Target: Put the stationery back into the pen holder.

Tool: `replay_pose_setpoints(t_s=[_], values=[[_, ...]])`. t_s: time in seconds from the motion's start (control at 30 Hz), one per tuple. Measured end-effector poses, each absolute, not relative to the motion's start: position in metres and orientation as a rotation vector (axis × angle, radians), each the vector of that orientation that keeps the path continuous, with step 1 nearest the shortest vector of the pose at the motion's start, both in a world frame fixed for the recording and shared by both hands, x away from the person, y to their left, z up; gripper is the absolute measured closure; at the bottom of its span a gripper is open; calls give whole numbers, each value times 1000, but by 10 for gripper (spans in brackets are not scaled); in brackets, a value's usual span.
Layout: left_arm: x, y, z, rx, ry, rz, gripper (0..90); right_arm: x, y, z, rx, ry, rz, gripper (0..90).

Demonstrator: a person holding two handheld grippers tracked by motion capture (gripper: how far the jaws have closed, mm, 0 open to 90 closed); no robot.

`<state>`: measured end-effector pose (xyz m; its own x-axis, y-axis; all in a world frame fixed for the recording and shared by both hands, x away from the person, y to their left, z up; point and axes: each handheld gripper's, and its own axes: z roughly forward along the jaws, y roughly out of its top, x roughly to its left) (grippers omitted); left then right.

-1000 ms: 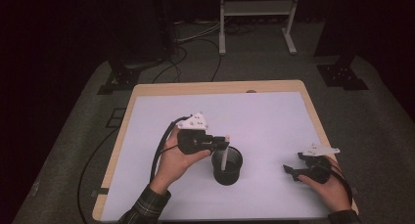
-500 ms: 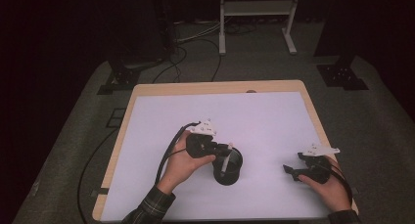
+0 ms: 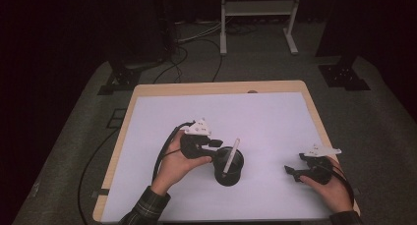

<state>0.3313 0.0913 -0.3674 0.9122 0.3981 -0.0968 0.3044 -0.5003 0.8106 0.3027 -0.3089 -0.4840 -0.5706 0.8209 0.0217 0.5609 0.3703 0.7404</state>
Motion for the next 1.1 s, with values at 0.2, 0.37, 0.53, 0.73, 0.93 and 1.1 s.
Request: replay_pose_setpoints(t_s=[0.2,0.37,0.53,0.73,0.93,1.1], values=[[329,111,-366,2151,548,168,381,303,-309,-484,1210,2285,1030,189],[326,125,-367,2160,589,206,293,303,-309,-484,1210,2285,1029,189],[322,143,-374,2173,648,248,207,303,-309,-484,1208,2285,1028,189],[318,172,-389,2178,743,279,116,303,-309,-484,1207,2285,1027,189],[314,189,-399,2188,807,307,89,303,-309,-484,1207,2285,1027,189],[309,205,-414,2214,870,337,89,303,-309,-484,1208,2284,1028,189]])
